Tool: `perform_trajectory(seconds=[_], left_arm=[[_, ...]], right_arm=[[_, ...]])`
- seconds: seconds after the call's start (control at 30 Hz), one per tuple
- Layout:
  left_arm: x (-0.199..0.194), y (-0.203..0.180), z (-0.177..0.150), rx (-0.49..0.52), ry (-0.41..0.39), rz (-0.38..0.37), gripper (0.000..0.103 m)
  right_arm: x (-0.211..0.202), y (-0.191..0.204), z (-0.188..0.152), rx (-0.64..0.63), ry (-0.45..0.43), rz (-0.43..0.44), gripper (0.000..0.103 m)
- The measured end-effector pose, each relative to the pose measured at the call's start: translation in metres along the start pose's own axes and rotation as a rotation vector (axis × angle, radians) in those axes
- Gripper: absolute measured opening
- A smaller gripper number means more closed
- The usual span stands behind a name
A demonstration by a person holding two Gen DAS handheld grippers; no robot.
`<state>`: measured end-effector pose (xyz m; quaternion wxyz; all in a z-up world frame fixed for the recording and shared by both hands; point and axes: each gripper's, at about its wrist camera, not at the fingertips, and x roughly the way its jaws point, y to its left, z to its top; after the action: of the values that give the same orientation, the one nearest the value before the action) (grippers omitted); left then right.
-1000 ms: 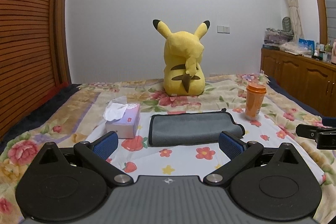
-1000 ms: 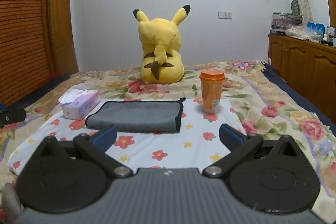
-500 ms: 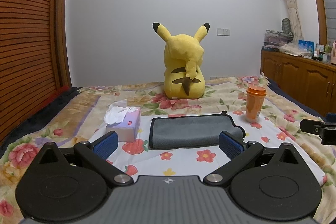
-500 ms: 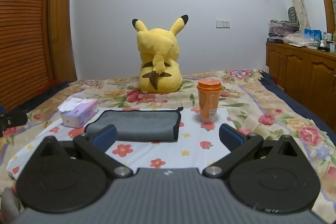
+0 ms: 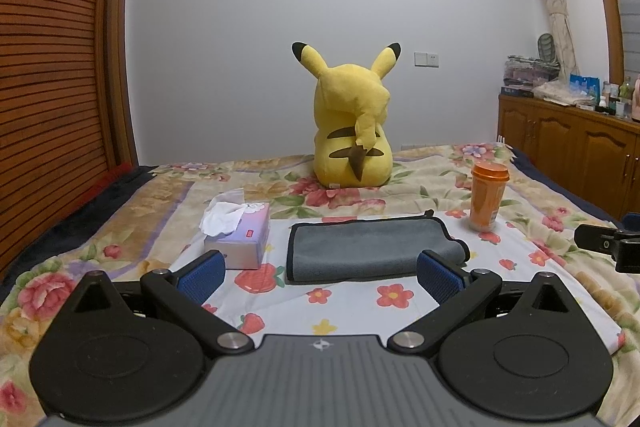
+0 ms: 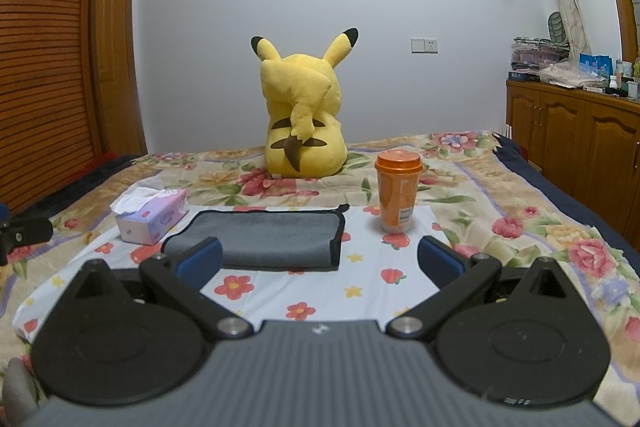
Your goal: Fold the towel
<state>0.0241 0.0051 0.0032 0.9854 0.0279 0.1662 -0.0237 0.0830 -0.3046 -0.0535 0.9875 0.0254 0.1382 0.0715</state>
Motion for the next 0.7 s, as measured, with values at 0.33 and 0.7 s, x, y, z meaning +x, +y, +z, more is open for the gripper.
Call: perform_trajectory(seconds=[0.33,0.7], left_arm=[[0.0001,-0.0003,0.0004,0.001,0.000,0.000,0.103],[-0.0005,0.0009,-0.0004,0.002,0.000,0.002,0.103]], right_arm=[[0.0000,0.0001,0.0000,0.003,0.002,0.001,0.103],[0.0002,0.0000,0.0000,0.003,0.002,0.001,0.103]])
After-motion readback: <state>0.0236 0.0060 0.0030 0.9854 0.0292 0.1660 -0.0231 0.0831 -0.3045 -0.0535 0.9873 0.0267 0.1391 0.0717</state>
